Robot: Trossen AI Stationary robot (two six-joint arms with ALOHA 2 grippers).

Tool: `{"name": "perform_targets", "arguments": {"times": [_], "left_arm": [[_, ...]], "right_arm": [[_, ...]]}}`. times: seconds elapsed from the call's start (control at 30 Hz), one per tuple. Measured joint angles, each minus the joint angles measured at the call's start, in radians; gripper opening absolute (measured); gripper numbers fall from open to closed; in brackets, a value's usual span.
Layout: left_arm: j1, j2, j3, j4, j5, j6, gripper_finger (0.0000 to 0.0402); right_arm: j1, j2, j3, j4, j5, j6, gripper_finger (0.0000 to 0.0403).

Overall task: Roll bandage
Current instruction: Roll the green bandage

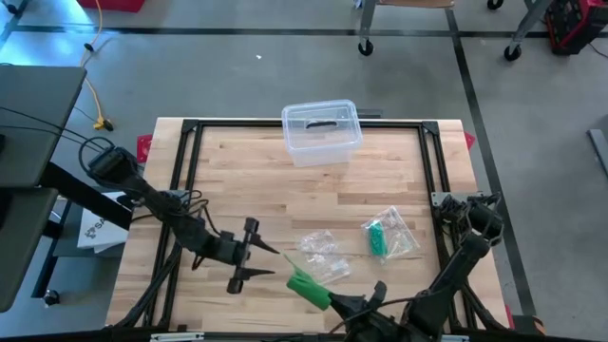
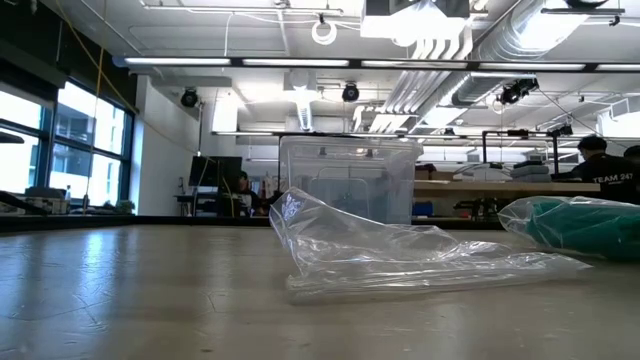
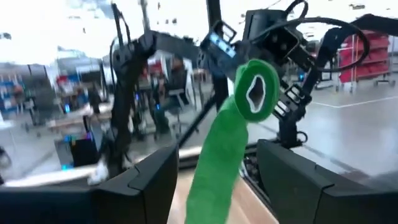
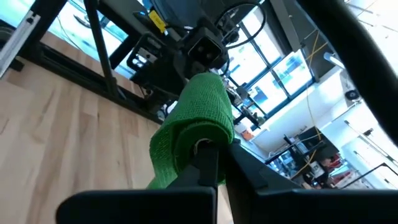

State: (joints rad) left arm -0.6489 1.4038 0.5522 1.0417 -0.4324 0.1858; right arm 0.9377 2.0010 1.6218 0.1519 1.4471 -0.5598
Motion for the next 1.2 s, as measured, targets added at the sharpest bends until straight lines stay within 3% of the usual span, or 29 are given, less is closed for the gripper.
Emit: {"name": "perform_targets", "arguments": {"times": [0.13, 0.4, 0.6, 0.73, 0.93, 1.1, 1.2], "left_arm": [[0.042, 0.056, 0.031, 0.026, 0.091, 0.113, 0.0214], [0.143, 0.238, 0.182, 0.065, 0.226, 0.105, 0.0232], [0.174, 0.33, 0.295, 0.066, 0.463, 0.016, 0.0227], [0.169, 0.368, 0.342, 0.066, 0.503, -0.016, 0.0167], [0.164, 0.402, 0.351, 0.069, 0.501, -0.102, 0.0016], [0.125, 0.445, 0.352, 0.083, 0.546, -0.196, 0.0007], [0.087, 0.471, 0.352, 0.087, 0.57, -0.236, 0.0003]], "right_arm": [[-0.008, 0.0, 0.0, 0.053, -0.002, -0.049, 0.0001], [-0.017, -0.002, 0.0, 0.2, -0.062, -0.195, 0.0001], [-0.017, -0.002, 0.0, 0.228, -0.066, -0.229, 0.0001], [-0.017, -0.002, 0.0, 0.234, -0.066, -0.234, 0.0001], [-0.017, -0.002, 0.0, 0.285, -0.055, -0.298, 0.0], [-0.017, -0.003, 0.0, 0.409, -0.004, -0.487, 0.0], [-0.019, -0.02, 0.0, 0.4, -0.012, -0.496, 0.0]]}}
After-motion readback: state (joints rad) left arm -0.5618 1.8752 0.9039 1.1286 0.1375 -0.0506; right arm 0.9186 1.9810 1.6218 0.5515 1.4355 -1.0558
